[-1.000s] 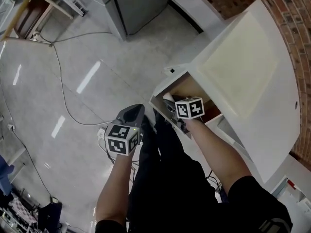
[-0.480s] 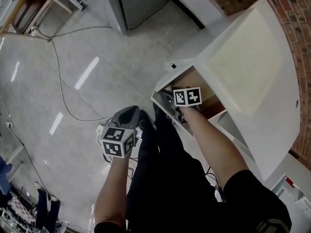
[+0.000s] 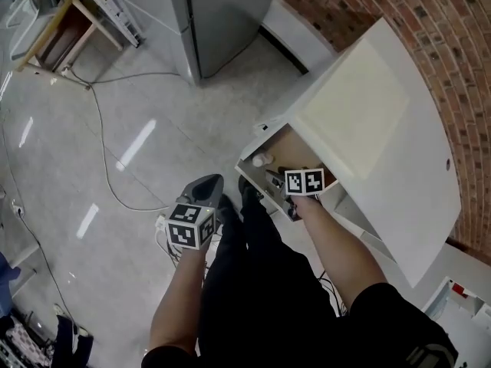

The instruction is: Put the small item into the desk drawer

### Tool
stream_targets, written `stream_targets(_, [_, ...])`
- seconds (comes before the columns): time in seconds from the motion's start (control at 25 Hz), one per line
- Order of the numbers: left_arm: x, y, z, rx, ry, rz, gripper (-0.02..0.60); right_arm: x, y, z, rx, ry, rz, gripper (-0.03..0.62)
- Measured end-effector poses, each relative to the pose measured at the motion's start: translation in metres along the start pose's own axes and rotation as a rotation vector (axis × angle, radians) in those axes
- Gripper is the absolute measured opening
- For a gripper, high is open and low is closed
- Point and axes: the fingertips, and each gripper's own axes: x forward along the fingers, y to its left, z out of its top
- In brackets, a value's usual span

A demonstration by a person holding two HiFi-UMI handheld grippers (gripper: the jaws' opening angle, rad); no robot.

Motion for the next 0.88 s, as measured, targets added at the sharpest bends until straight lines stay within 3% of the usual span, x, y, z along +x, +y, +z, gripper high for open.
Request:
stream_targets(0.24, [-0.032, -0.026, 0.033, 0.054, -0.036, -0.033, 0.011, -0.062, 0.024, -0.005, 0.052, -0.074, 0.000, 0.221])
stream_targets(0.32, [-0.045, -0.034, 0.037, 0.073, -0.040, -0.041, 0.011, -0.082, 0.035, -0.005, 0.015, -0.100, -0.007, 0.212])
stream_targets(0.48, [-0.071, -0.036, 0.050, 0.090, -0.076, -0.016, 0.011, -0.126, 0.062, 0.015, -0.117, -0.224, -0.022, 0.087])
stream_targets(0.64, [-0.097, -0.025, 0.074, 0.079, -0.148, 0.025, 0.011, -0.160, 0.091, 0.040, -0.236, -0.328, -0.010, 0.057])
stream_targets(0.88, [-0.134, -0.041, 0.112, 0.140, -0.242, 0.058, 0.011, -0.206, 0.120, 0.065, -0.312, -0.470, 0.036, 0.043])
